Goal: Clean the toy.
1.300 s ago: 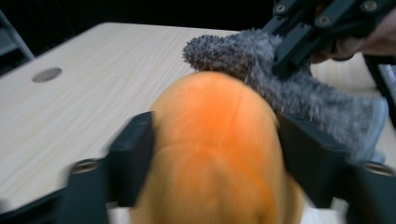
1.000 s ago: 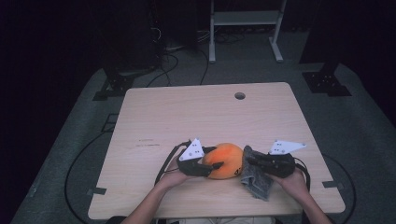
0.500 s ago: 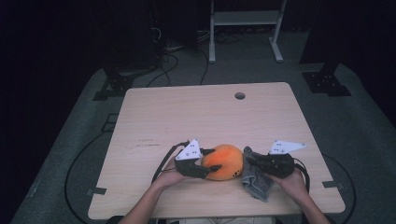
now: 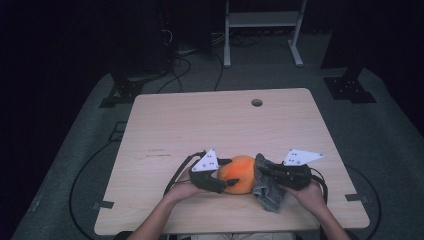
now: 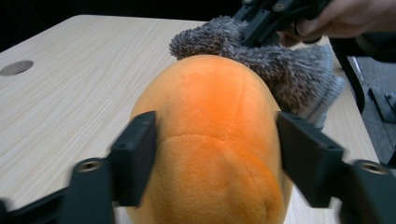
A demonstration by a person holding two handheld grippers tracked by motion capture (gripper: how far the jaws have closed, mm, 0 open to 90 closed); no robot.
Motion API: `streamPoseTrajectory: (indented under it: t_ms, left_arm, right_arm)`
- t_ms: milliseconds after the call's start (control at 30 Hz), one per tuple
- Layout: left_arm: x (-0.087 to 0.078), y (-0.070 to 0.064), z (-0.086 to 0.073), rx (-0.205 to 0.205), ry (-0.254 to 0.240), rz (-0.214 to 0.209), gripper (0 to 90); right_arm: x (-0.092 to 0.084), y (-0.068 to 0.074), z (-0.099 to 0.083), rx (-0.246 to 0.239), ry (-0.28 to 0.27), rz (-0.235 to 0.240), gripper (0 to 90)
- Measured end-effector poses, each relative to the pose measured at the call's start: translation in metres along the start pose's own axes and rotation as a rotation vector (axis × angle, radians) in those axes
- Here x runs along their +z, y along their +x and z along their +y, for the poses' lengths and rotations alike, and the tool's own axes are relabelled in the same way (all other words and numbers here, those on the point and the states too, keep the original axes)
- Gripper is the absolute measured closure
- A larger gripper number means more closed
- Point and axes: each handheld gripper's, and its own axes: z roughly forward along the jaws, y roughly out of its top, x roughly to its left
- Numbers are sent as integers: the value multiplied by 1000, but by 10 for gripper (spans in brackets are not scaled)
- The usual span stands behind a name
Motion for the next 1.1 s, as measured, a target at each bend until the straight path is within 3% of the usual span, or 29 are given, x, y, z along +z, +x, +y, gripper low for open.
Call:
streamPoseTrajectory:
  t_ms: [100,133,233,300,333,400,567,633,767,833,900,1000,1100]
  left_arm:
    - [5,-4,2,21,-9,-8,391]
    - [7,-6,3,28,-13,-10,391]
    - [6,-8,6,47,-7,-24,351]
    - [3,-4,5,-8,-31,-46,250]
    - [2,-1,4,-50,-41,-37,224]
    - [3,2,1,-76,-13,-27,204]
    - [1,-2,1,-14,3,-17,370]
    - [3,-5,2,6,1,-24,394]
    - [6,-10,7,56,1,-33,390]
    - [5,-9,6,14,-5,-44,296]
    - [4,-5,4,-32,-12,-50,228]
    - [3,-3,2,-38,3,-31,255]
    - [3,-4,4,-6,0,-14,356]
  right_arm:
    - [-10,9,12,-21,-105,41,806]
    - [-10,14,18,-53,-120,45,806]
    - [0,26,26,-125,-96,44,804]
    - [7,28,21,-155,-42,19,805]
    - [7,27,18,-141,-53,19,805]
    - [4,24,16,-124,-47,22,806]
    - [-9,16,8,-125,17,-21,805]
    - [-14,18,9,-114,-17,-1,806]
    - [-8,33,26,-174,-67,54,802]
    - [-2,35,28,-197,-45,45,802]
    - [0,31,24,-179,-30,36,803]
    - [-6,24,20,-168,-2,2,805]
    - [-14,24,21,-190,14,-13,805]
